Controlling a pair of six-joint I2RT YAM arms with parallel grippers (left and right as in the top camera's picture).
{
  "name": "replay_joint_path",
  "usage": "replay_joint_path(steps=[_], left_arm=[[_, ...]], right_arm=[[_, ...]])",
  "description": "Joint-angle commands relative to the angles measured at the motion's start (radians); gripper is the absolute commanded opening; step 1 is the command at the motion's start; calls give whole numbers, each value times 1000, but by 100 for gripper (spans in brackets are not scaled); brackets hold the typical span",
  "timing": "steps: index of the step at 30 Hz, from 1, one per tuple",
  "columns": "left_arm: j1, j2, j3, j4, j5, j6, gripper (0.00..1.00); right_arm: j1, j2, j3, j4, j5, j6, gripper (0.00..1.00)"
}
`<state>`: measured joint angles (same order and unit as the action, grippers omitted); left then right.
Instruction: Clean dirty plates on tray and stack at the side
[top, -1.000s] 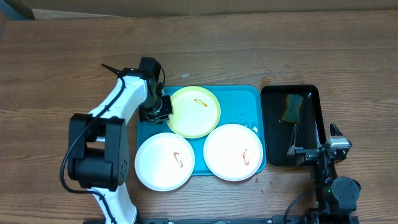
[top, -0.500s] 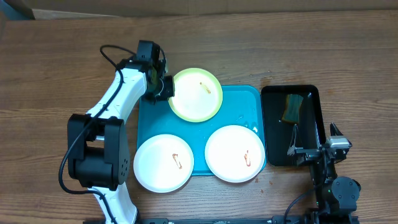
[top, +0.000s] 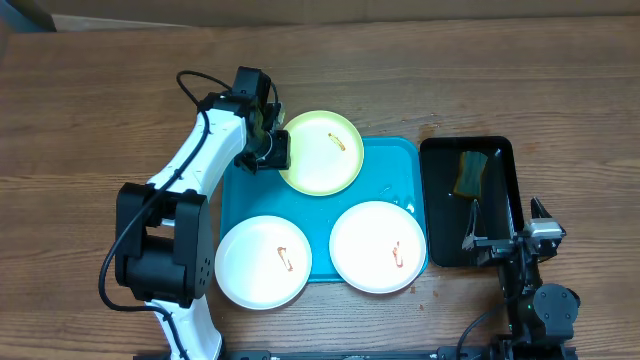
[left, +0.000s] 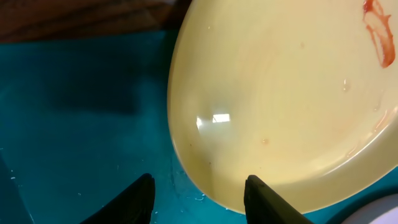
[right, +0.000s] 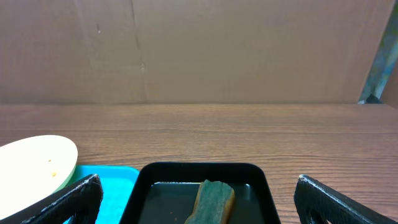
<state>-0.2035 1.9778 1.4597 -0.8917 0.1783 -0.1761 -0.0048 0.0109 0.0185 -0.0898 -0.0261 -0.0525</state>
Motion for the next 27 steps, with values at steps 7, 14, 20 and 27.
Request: replay_joint_path(steps=[7, 14, 20, 27], left_arm=[[-27, 8, -105, 122, -58, -48, 41], [-27, 9, -151, 186, -77, -58, 16], [-27, 10, -193, 214, -77, -82, 5], [-27, 10, -193, 224, -77, -82, 4]], right_arm=[[5, -8, -11, 6, -2, -1, 100], [5, -8, -11, 6, -2, -1, 100], [5, -8, -11, 20, -2, 0, 100], [6, -8, -10, 23, -28, 2, 100]])
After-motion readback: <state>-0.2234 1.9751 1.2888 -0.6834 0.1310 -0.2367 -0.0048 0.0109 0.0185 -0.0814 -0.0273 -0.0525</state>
